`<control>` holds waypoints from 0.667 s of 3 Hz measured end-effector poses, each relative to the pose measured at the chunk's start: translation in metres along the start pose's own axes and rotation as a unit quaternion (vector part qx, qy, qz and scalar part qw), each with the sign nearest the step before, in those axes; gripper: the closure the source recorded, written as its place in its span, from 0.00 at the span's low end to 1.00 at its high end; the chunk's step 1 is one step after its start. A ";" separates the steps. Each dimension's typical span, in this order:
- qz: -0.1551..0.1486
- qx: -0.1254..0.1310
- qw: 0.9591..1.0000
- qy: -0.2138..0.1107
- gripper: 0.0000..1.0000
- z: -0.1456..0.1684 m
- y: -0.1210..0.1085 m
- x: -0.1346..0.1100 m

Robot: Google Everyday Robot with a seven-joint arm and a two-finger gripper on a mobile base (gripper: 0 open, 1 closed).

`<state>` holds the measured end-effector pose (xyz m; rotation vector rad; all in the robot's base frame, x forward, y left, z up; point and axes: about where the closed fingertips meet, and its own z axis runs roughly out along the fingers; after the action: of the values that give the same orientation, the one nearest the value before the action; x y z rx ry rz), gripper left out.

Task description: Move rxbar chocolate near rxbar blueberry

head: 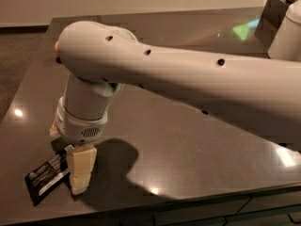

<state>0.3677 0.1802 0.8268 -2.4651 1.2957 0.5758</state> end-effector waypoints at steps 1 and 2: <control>-0.004 -0.010 1.000 0.005 0.47 0.004 0.002 -0.005; -0.004 -0.010 1.000 0.005 0.70 -0.001 0.001 -0.008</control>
Offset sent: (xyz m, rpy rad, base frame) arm -0.0045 0.0058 -0.0020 -0.0369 0.0155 0.0201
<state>0.3629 0.1843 0.8316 -2.4912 1.2892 0.5796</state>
